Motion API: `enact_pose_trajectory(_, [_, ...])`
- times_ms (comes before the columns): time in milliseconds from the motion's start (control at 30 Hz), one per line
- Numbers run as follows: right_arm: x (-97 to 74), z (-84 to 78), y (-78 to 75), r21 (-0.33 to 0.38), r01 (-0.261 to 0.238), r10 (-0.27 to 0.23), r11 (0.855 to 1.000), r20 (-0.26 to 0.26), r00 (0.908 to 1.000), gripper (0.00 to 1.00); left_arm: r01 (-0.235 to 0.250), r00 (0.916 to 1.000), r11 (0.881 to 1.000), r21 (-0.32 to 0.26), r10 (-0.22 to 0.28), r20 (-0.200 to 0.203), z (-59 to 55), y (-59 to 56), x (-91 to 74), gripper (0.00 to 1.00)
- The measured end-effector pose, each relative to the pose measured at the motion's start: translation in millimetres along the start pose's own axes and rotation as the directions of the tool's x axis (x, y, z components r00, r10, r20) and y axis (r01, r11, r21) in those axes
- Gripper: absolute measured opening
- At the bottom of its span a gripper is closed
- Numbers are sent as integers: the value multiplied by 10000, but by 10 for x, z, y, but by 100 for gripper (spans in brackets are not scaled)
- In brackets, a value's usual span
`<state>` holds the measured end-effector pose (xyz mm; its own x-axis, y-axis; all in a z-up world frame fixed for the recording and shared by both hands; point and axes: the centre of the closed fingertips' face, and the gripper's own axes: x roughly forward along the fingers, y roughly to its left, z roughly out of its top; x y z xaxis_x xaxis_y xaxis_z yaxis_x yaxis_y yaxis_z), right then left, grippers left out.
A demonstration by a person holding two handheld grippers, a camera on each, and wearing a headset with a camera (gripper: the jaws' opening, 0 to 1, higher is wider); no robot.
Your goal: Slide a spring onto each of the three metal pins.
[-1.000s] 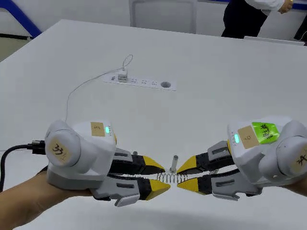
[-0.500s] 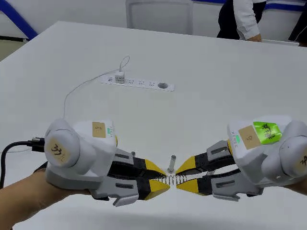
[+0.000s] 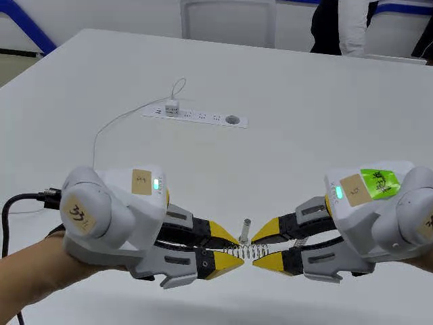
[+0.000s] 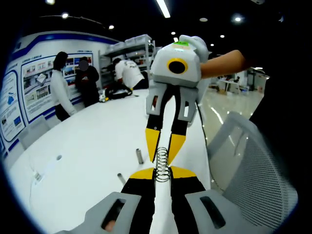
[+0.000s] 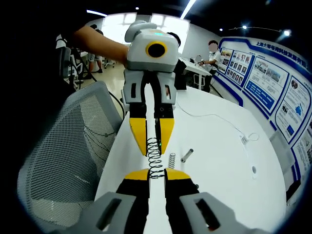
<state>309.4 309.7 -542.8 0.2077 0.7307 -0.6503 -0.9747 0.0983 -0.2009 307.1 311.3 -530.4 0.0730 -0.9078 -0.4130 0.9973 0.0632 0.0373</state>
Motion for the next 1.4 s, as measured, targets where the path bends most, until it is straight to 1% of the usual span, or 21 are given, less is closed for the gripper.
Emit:
enact_pose_trajectory(33, [-1, 1, -6, -27, 34, -34, 10000, 4, 10000, 12, 10, 10000, 10000, -32, -10, 8, -2, 3, -4, 10])
enact_pose_trajectory(167, [-5, 19, 8, 70, -101, 101, 9999, 92, 9999, 11, 5, 10000, 10000, 24, -4, -99, -33, 4, -1, 10])
enact_pose_trajectory(267, [-30, 89, 6, 256, -173, 162, 9995, 420, 9990, 11, -95, 9994, 9998, 195, 101, -326, -87, 17, 9, 10])
enact_pose_trajectory(400, [-56, 176, -1, 495, -206, 167, 9986, 786, 9968, 11, -197, 9992, 9996, 213, 204, -345, -92, 39, 1, 10])
enact_pose_trajectory(433, [-60, 211, -4, 574, -187, 132, 9982, 944, 9954, 11, -247, 9991, 9995, 174, 253, -351, -89, 52, -4, 10])
enact_pose_trajectory(467, [-67, 245, -4, 667, -202, 125, 9976, 1135, 9935, 11, -290, 9989, 9994, 161, 296, -365, -88, 61, -5, 10])
enact_pose_trajectory(500, [-70, 302, 3, 863, -278, 150, 9959, 1452, 9893, 11, -300, 9988, 9994, 170, 306, -373, -87, 64, -6, 10])
enact_pose_trajectory(533, [-88, 393, -6, 1144, -351, 122, 9928, 1951, 9807, 11, -281, 9989, 9994, 186, 288, -373, -83, 59, 0, 10])
enact_pose_trajectory(567, [-99, 432, -15, 1208, -367, 102, 9920, 2128, 9770, 11, -283, 9990, 9994, 204, 290, -346, -75, 57, 7, 11])
enact_pose_trajectory(600, [-108, 439, -26, 1117, -327, 91, 9932, 2057, 9786, 11, -309, 9991, 9992, 254, 317, -290, -55, 53, 21, 11])
enact_pose_trajectory(667, [-103, 466, -35, 1071, -280, 51, 9939, 2078, 9781, 11, -384, 9989, 9989, 278, 392, -260, -40, 63, 37, 10])
enact_pose_trajectory(800, [-97, 519, -69, 1129, -150, -107, 9935, 2236, 9746, 11, -465, 9988, 9987, 186, 468, -158, -11, 83, 46, 11])
enact_pose_trajectory(867, [-98, 548, -72, 1178, -134, -144, 9929, 2318, 9726, 11, -454, 9989, 9990, 51, 454, -80, 3, 82, 35, 11])
enact_pose_trajectory(1000, [-86, 566, -66, 1182, -160, -119, 9929, 2313, 9728, 11, -422, 9991, 9991, -93, 422, 3, -2, 69, 20, 11])
enact_pose_trajectory(1100, [-69, 563, -73, 1337, -168, -147, 9909, 2312, 9728, 11, -445, 9990, 9989, -153, 445, 4, -13, 67, 22, 11])
enact_pose_trajectory(1300, [-53, 602, -80, 1454, -172, -191, 9892, 2446, 9694, 10, -515, 9986, 9985, -179, 517, 102, -2, 69, 28, 11])
enact_pose_trajectory(1400, [-39, 596, -79, 1474, -219, -140, 9888, 2383, 9711, 10, -526, 9986, 9983, -259, 529, 99, -18, 68, 22, 11])
